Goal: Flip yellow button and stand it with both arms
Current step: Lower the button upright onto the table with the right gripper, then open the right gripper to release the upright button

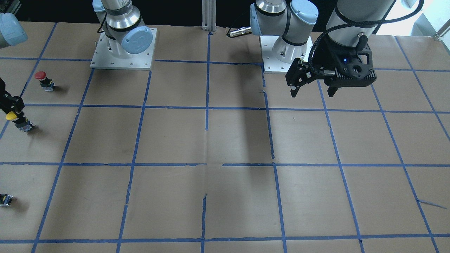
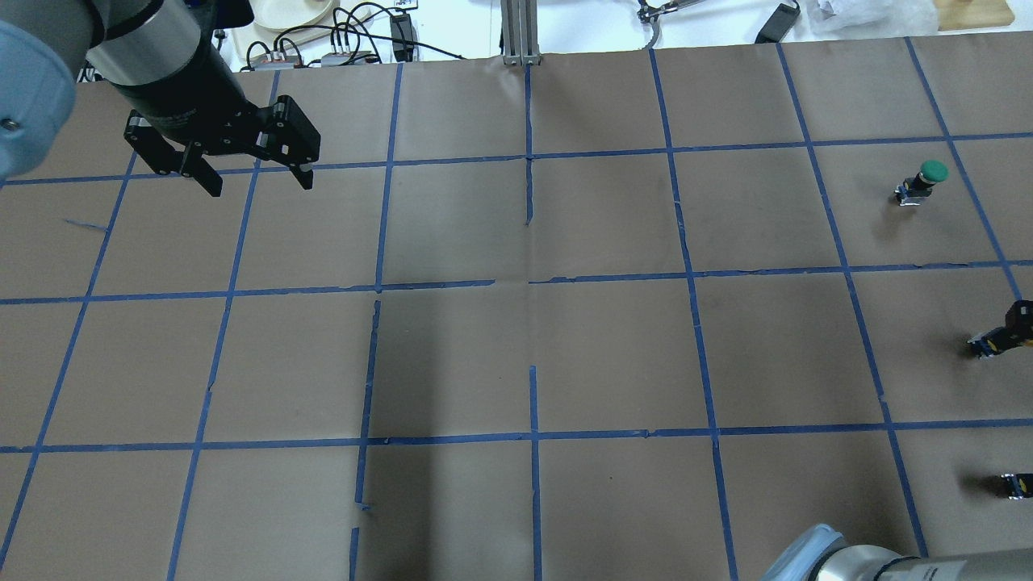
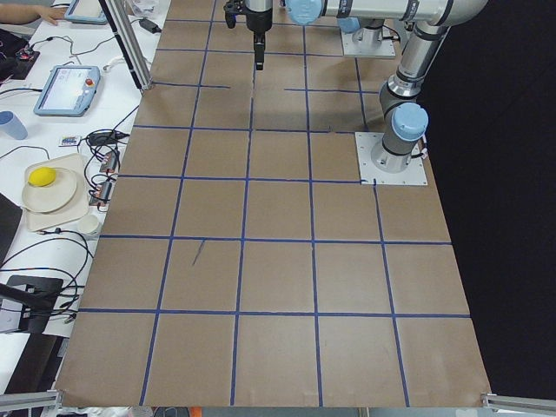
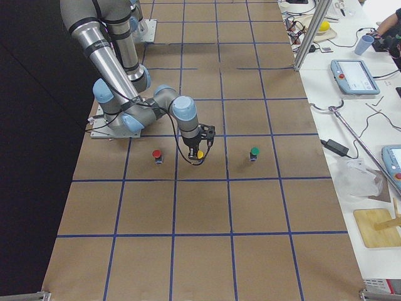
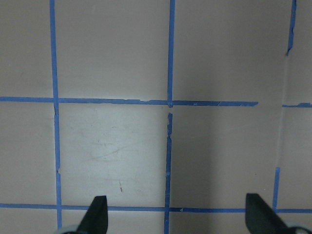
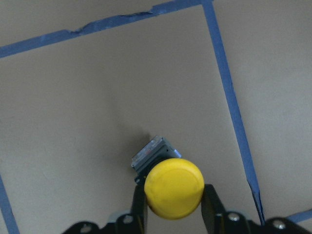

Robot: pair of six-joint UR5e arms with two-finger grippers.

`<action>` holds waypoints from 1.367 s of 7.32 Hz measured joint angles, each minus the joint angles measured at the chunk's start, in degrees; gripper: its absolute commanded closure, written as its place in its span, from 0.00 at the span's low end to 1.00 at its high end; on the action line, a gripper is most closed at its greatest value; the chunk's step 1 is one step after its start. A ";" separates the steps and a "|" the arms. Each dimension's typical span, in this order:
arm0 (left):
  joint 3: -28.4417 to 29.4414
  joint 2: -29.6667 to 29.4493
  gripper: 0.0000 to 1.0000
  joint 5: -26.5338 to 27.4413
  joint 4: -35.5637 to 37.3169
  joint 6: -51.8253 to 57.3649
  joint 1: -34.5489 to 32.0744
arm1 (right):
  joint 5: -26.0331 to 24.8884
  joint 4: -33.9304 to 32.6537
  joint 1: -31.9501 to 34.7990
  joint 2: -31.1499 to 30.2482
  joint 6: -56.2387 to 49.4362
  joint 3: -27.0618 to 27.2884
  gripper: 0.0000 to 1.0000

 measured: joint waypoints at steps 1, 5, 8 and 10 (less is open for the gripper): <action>0.10 -0.02 0.00 0.04 -0.01 -0.02 0.02 | -1.50 0.20 0.93 0.26 3.59 -0.35 0.71; 0.11 0.32 0.00 0.27 -0.02 -0.46 0.05 | -3.48 2.01 4.35 0.31 7.66 -2.04 0.45; -0.13 0.28 0.00 -0.05 -0.10 -3.66 -0.08 | -2.94 1.88 5.18 0.44 7.27 -2.23 0.00; -0.18 0.27 0.00 -0.65 -0.18 -4.04 -0.17 | -3.37 2.25 5.23 0.50 6.27 -2.65 0.00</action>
